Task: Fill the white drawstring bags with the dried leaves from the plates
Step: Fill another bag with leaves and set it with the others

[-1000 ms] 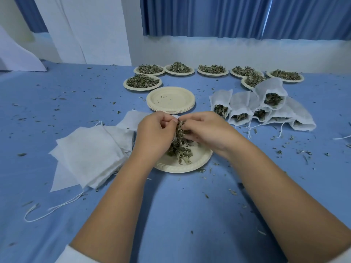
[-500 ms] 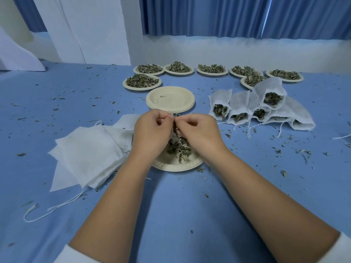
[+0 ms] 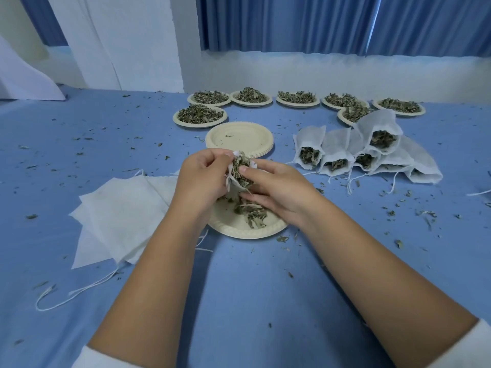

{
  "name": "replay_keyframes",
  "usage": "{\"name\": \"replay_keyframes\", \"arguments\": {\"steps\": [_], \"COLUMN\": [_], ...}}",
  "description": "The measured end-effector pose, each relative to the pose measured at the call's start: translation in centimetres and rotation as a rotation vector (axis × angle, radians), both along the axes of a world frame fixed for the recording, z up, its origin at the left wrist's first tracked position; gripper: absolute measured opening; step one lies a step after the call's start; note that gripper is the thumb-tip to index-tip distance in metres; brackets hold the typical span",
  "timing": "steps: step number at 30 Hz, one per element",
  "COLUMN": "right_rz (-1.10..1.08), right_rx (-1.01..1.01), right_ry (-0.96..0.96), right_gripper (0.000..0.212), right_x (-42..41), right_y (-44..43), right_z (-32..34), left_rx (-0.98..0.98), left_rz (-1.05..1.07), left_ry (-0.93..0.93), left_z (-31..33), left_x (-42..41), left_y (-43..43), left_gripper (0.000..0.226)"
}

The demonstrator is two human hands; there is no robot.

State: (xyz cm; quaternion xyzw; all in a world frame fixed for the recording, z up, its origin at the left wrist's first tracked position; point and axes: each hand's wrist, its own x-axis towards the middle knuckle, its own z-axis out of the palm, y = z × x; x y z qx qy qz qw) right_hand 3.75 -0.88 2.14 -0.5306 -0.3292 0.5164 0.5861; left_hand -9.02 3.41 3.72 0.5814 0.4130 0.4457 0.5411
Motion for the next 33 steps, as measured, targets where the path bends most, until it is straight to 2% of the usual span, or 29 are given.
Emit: {"name": "replay_keyframes", "arguments": {"steps": [2, 5, 9, 12, 19, 22, 24, 27, 33], "right_rz": [0.077, -0.009, -0.157, -0.213, -0.334, -0.346, -0.308, -0.157, 0.034], "right_rx": [0.054, 0.077, 0.065, 0.049, 0.001, -0.005, -0.018, 0.022, 0.061], "right_ry": [0.124, 0.102, -0.104, -0.224, -0.541, -0.610, -0.607, -0.490, -0.322], "right_gripper": [0.015, 0.006, 0.006, 0.012, 0.026, 0.027, 0.024, 0.011, 0.021], "right_x": [-0.2, -0.5, -0.3, -0.4, -0.2, -0.4, -0.3, -0.2, 0.7], "right_y": [0.0, 0.2, 0.6, 0.7, 1.4, 1.6, 1.5, 1.0, 0.0], "right_z": [-0.2, -0.2, -0.3, -0.2, -0.5, -0.6, -0.5, -0.1, 1.3], "left_rx": [-0.001, 0.126, 0.357, 0.454, 0.469, 0.433, 0.410, 0.382, 0.399], "left_rz": [-0.005, 0.059, 0.110, 0.098, -0.126, -0.121, -0.058, 0.057, 0.180], "left_ry": [0.024, 0.096, 0.220, 0.279, 0.340, 0.324, 0.293, 0.272, 0.225], "left_z": [0.0, -0.4, -0.8, -1.0, -1.1, -1.1, -1.1, -1.2, -0.8], "left_x": [0.0, 0.2, 0.4, 0.6, 1.2, 1.2, 1.2, 1.0, 0.8], "left_y": [0.0, 0.1, -0.2, -0.5, -1.2, -1.2, -1.1, -0.8, -0.4], "left_gripper": [0.015, 0.020, 0.019, 0.014, 0.012, 0.013, 0.016, 0.017, 0.011]}}
